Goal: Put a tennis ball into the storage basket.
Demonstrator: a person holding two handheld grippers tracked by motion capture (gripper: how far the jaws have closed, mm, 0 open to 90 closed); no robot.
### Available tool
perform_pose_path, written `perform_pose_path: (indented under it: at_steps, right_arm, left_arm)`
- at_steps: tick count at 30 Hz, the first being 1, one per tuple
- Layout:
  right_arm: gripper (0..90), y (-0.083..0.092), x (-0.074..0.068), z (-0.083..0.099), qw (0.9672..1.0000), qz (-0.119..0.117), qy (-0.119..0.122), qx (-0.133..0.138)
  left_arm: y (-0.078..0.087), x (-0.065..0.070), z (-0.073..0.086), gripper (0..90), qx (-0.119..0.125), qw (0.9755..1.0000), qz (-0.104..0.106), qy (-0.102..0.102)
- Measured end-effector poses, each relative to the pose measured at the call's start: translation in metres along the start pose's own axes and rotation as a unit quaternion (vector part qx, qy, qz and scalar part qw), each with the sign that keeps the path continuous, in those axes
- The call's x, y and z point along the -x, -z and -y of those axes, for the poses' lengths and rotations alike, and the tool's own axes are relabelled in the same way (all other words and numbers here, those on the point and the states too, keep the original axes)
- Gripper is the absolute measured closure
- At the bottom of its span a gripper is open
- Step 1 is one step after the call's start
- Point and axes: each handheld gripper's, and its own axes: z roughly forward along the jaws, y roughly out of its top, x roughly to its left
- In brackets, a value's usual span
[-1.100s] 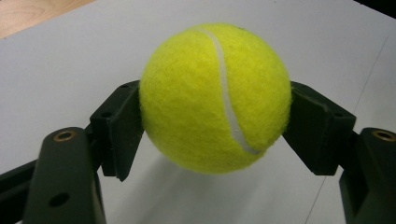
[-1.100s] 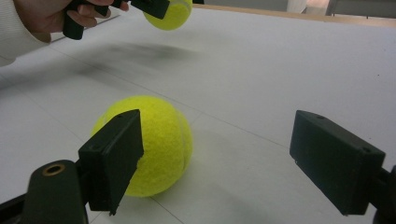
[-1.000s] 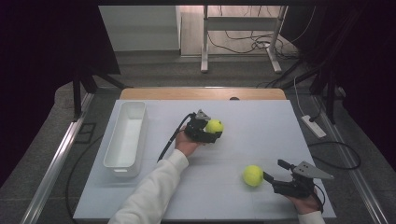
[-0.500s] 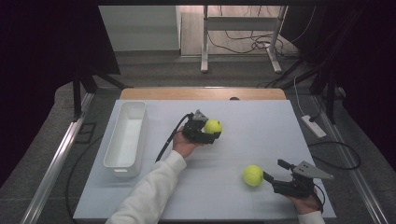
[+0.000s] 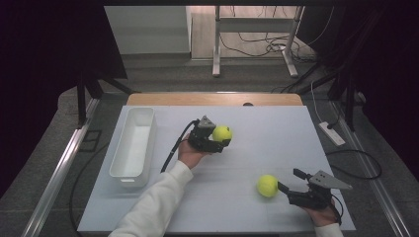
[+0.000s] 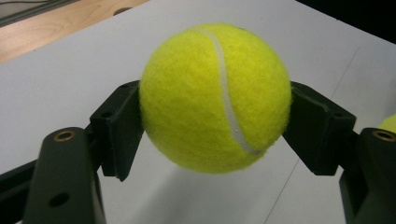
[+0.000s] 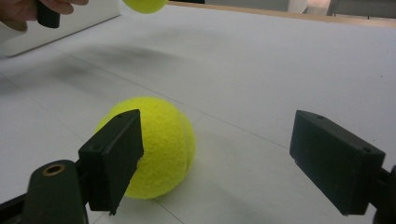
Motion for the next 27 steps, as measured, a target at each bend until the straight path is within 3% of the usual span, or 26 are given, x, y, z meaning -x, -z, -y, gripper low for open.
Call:
perform_pose_path:
  at_steps: [27]
  right_arm:
    - [16.9, -0.001, 0.000, -0.001, 1.0000, 0.000, 0.002, 0.001]
  left_arm:
    - [0.022, 0.008, 0.004, 26.6, 0.021, 0.9997, 0.008, 0.002]
